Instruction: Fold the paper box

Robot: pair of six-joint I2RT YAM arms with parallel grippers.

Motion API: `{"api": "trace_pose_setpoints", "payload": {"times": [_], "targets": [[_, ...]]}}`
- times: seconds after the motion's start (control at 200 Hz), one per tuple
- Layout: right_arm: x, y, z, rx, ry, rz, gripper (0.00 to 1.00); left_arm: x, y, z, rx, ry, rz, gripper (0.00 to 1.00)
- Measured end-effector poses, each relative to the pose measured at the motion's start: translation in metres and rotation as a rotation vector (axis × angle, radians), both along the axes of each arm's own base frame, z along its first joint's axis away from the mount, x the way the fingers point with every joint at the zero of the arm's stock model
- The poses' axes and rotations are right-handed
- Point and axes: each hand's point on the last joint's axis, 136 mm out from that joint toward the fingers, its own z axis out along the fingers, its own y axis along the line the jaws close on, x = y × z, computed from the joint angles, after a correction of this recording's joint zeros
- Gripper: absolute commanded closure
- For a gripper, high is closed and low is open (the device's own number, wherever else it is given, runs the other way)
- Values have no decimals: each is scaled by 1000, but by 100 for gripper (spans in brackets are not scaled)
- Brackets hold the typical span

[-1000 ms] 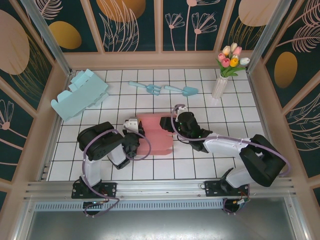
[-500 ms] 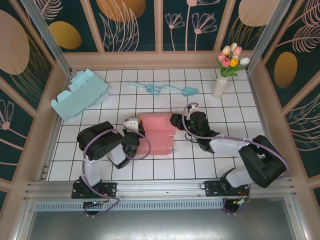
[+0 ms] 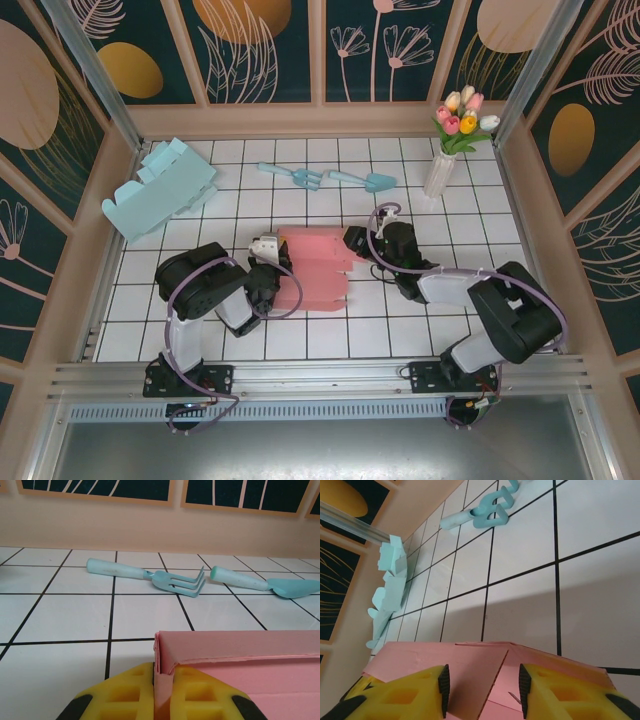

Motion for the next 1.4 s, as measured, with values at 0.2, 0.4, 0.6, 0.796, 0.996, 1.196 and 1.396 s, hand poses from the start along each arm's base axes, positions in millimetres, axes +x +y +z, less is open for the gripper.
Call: {"api": "trace_pose_setpoints", "payload": {"times": [0.2, 0.4, 0.6, 0.796, 0.996, 1.196, 1.396], "targets": [[0, 1, -11, -14, 18, 3, 68, 0, -1, 0, -5, 1, -2, 100], [-3, 7, -22, -28, 32, 23, 65, 1, -2, 0, -10, 1, -6, 100], [-1, 23, -26, -39, 27, 63, 62, 2, -3, 0, -16, 2, -10, 100], [1, 28, -24, -77, -7, 67, 60, 4, 0, 0, -23, 3, 0, 100], [-3, 21, -27, -154, -10, 43, 57, 3, -1, 0, -22, 2, -5, 100], [-10, 9, -39, -244, 5, 24, 55, 3, -8, 1, -18, -1, -41, 100], [-14, -3, -52, -291, 25, -2, 52, 2, -14, 2, -22, 0, -74, 100]]}}
